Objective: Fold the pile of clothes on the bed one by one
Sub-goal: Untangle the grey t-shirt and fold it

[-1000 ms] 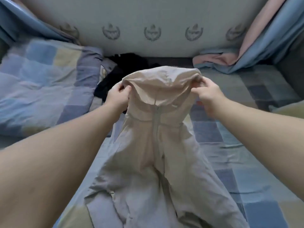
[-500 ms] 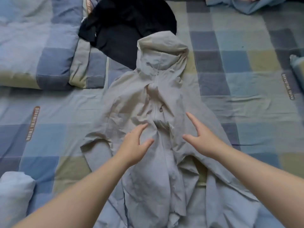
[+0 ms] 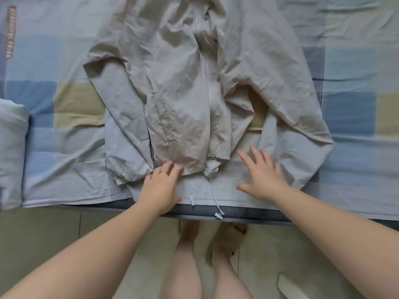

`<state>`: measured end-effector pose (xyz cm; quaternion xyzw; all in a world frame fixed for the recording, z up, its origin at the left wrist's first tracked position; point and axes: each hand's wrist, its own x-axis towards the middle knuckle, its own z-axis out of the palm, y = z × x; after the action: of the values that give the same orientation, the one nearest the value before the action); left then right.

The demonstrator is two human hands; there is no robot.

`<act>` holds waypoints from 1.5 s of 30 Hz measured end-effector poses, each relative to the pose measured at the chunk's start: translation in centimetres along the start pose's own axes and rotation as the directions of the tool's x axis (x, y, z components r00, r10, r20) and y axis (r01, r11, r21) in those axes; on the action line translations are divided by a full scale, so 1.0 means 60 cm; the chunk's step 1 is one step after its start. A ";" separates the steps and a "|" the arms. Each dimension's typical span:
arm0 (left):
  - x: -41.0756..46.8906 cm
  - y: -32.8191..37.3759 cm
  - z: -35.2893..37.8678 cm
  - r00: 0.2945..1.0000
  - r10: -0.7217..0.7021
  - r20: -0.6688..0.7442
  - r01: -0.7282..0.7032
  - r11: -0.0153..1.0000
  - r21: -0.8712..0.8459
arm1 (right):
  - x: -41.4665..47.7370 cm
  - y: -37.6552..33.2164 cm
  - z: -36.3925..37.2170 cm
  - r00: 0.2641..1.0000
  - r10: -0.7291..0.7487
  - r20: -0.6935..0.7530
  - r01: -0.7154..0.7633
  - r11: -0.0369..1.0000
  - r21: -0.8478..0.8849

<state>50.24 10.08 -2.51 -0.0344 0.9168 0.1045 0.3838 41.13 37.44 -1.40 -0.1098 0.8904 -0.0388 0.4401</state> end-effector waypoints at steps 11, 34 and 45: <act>0.078 -0.033 0.024 0.950 0.081 -0.302 -0.097 0.995 -0.036 | 0.089 -0.090 0.060 0.913 -0.096 -0.396 0.089 0.995 -0.037; -0.022 -0.069 0.039 0.961 0.037 -0.274 0.044 0.958 0.284 | -0.008 0.004 0.068 0.987 -0.128 -0.097 0.086 0.932 -0.352; -0.062 -0.082 0.017 0.946 -0.324 -0.005 0.315 0.916 0.249 | -0.029 0.066 0.067 0.978 0.083 -0.189 -0.082 0.997 0.018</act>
<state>54.27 5.44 -1.34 -0.1339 0.8975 -0.0738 0.4136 44.69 41.81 -3.18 -0.0664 0.9318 -0.0353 0.3551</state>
